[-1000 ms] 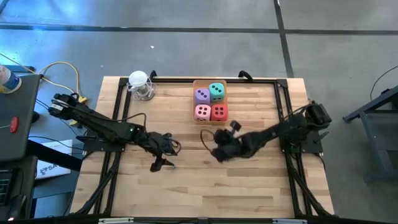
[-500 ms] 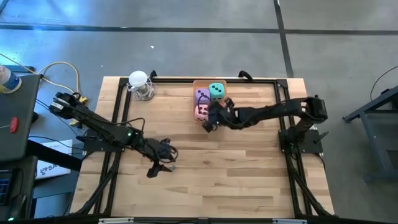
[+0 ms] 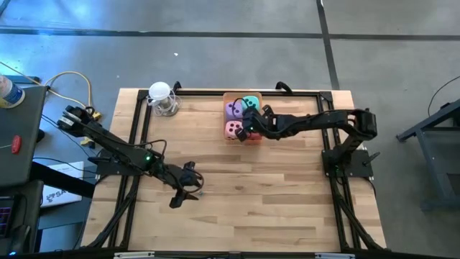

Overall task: Pick & Place Dice
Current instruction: Put the blue die into the orange bin

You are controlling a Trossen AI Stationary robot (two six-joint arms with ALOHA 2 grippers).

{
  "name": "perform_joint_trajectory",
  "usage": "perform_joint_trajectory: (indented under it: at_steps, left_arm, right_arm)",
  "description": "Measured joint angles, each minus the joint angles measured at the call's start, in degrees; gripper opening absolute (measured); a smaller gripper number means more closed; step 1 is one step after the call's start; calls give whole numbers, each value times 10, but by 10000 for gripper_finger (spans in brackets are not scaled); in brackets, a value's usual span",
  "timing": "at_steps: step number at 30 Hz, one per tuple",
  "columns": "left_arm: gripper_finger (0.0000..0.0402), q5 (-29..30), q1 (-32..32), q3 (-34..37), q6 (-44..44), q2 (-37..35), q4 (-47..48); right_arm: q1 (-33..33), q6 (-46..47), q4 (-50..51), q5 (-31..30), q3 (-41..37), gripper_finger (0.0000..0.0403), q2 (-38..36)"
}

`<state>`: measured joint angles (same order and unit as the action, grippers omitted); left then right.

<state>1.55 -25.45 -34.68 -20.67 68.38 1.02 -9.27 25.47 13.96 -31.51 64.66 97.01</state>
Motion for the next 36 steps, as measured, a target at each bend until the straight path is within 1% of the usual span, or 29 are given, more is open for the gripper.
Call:
perform_joint_trajectory:
  at_steps: [4,7,10,14,20,23,25,27,29,32,36]
  left_arm:
    - [234,17,0,0,0,0,0]
    - [234,18,0,0,6,0,0]
    - [234,18,0,0,27,0,0]
    - [234,18,0,0,43,0,0]
    - [234,18,0,0,43,0,1]
    - [234,18,0,0,43,0,1]
    - [234,18,0,0,39,0,0]
    - [234,18,0,0,13,0,0]
    - [234,18,0,0,-4,0,0]
    - [234,18,0,0,-7,0,1]
    - [234,18,-7,0,-7,12,-1]
  right_arm:
    - [-19,-2,1,0,0,42,8]
    - [-36,-1,2,11,-1,44,14]
    - [-46,2,-1,13,0,56,27]
    - [-46,2,-10,22,0,94,45]
    - [-37,-3,-7,0,0,169,65]
    - [-27,-7,-15,-34,0,201,65]
    - [-18,-15,-16,-59,0,215,65]
    - [-10,-16,-16,-82,-1,225,57]
    - [3,-17,-29,-122,0,231,46]
    - [28,-27,-29,-171,0,235,27]
    - [65,-49,-34,-197,0,236,4]
